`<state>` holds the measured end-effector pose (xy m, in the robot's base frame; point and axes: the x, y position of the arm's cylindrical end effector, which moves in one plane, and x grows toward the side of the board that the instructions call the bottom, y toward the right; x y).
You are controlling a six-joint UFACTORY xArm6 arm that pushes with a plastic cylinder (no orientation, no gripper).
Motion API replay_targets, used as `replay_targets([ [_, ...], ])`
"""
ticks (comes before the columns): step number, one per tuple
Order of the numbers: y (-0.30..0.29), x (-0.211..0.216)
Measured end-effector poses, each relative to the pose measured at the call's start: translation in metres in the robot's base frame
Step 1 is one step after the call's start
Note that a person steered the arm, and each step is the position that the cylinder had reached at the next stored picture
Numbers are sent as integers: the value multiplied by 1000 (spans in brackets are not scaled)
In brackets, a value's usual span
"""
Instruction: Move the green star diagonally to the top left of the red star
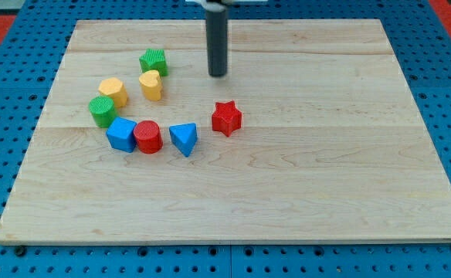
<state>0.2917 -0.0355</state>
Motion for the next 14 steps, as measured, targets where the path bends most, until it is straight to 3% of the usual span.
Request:
replay_targets([
  [1, -43, -78],
  [2, -147, -70],
  [3, -169, -38],
  [5, -98, 15],
  [8, 8, 8],
  [10, 17, 44],
  [11, 88, 40],
  [14, 51, 59],
])
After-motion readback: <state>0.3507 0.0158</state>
